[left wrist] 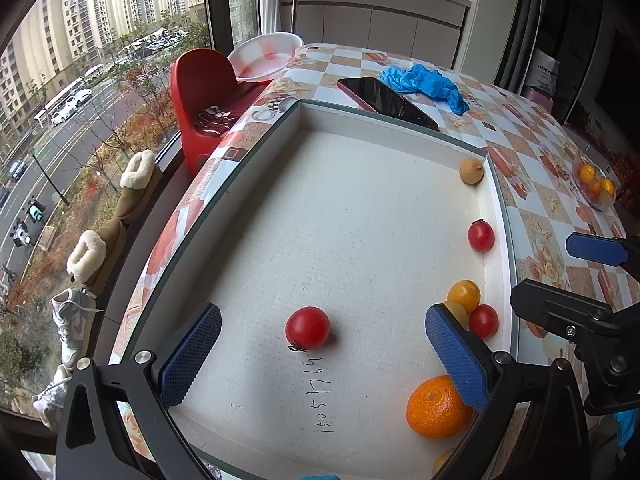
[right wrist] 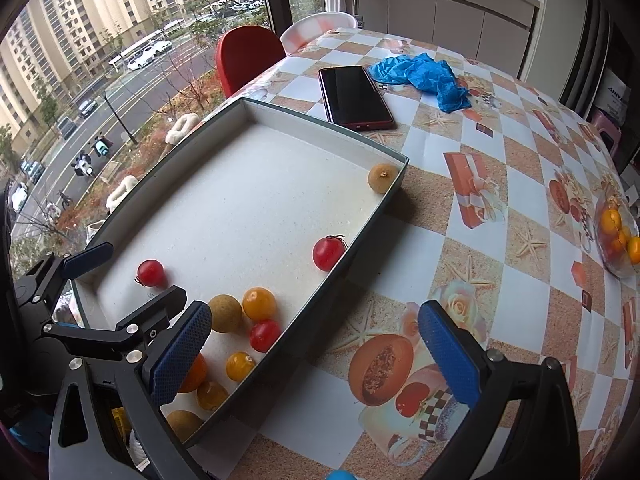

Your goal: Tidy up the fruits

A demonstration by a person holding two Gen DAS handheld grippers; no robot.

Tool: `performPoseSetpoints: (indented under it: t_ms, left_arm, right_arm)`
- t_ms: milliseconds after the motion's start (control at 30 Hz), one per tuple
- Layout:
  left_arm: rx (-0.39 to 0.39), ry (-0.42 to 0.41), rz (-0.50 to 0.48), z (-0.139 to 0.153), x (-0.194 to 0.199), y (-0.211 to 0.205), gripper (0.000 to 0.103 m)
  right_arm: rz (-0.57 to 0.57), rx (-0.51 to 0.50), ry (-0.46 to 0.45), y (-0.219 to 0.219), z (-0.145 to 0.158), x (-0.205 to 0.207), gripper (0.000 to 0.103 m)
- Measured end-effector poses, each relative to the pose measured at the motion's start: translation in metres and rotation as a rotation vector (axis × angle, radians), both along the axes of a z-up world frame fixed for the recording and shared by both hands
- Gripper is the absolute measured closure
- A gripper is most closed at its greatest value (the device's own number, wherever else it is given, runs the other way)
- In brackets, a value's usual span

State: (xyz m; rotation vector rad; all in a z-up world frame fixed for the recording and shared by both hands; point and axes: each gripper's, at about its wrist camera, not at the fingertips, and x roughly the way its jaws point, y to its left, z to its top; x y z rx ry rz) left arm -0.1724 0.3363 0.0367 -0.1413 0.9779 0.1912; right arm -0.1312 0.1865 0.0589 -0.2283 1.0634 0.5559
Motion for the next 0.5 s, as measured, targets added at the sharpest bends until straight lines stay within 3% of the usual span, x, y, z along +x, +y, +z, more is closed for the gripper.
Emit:
performPoseSetpoints:
  t_ms: [500]
  left_arm:
    - [0.038,0.014,-0.027,0.003,-0.006,-0.013,0.0]
  right_arm:
    - [0.022,-0.021,-0.016,0.001,0.004,-0.007,0.0]
